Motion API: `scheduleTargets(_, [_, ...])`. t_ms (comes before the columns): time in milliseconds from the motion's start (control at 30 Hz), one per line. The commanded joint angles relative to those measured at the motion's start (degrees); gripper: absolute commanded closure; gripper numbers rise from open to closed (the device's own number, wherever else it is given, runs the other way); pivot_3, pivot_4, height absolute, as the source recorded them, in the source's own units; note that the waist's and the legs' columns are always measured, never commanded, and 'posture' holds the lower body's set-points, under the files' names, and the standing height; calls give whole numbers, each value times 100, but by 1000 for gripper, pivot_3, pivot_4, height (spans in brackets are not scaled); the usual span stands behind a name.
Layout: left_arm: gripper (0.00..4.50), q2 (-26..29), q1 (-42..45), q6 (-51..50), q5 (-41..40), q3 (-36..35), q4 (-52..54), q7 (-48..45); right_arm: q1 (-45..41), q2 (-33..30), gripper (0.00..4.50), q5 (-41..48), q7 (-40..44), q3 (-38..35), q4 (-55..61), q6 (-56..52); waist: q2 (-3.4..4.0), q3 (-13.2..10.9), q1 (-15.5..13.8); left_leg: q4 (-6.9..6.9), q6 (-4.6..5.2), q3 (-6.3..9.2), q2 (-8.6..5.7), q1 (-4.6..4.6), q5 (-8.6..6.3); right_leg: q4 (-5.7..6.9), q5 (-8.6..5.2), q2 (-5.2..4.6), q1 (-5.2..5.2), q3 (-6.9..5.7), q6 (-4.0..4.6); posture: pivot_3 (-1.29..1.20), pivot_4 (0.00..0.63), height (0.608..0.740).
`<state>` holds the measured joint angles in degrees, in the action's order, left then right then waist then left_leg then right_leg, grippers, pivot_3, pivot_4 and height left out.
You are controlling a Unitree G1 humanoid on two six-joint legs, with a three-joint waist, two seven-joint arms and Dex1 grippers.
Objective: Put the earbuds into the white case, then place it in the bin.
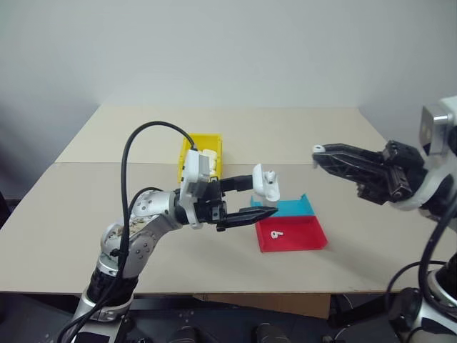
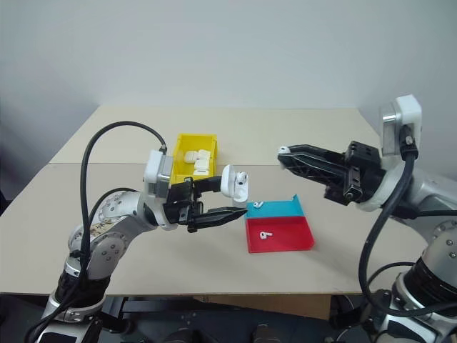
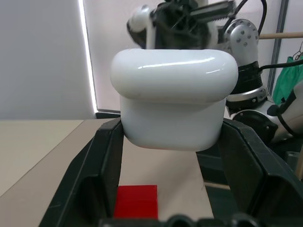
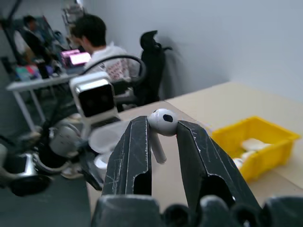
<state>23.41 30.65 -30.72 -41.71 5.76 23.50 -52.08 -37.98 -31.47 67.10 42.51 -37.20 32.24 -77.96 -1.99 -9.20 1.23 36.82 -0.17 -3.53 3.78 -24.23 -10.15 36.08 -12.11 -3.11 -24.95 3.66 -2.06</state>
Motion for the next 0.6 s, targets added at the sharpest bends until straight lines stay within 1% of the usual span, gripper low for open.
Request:
scheduleTargets(33, [1771, -25, 67, -25, -92, -35, 250, 90, 35, -16, 3888, 1204, -996, 314, 215, 220, 0, 0, 1, 0, 0, 0, 0, 0, 0, -2, 0, 0, 1, 0, -1, 0, 150, 740])
scheduleTargets(133, [1771, -8, 47, -20, -79, -62, 241, 101, 143, -226, 3888, 1823, -1485, 622, 158, 553, 0, 0, 1, 0, 1, 0, -1, -3, 0, -5, 0, -1, 1, 0, -1, 0, 150, 740])
scheduleTargets(233, [1771, 7, 24, 5, -70, -90, 232, 112, 331, -432, 3888, 2116, -1705, 906, 196, 862, 0, 0, -2, 0, 1, 1, -1, -3, 0, -7, -1, -2, 2, -1, 0, 0, 150, 740])
scheduleTargets(467, [1771, 61, -53, 28, -82, -144, 298, 135, 719, -763, 3888, 2037, -1738, 1415, 444, 1575, -1, 0, 9, 0, 1, 2, 0, -3, 0, -8, -1, -1, 2, -2, -1, 0, 150, 740])
scheduleTargets(600, [1771, 74, -104, 40, -103, -150, 382, 150, 864, -890, 3888, 1806, -1669, 1596, 477, 1912, -1, 0, 6, 0, 1, 2, 0, -2, 0, -8, -2, 0, 2, -2, -1, 0, 150, 740])
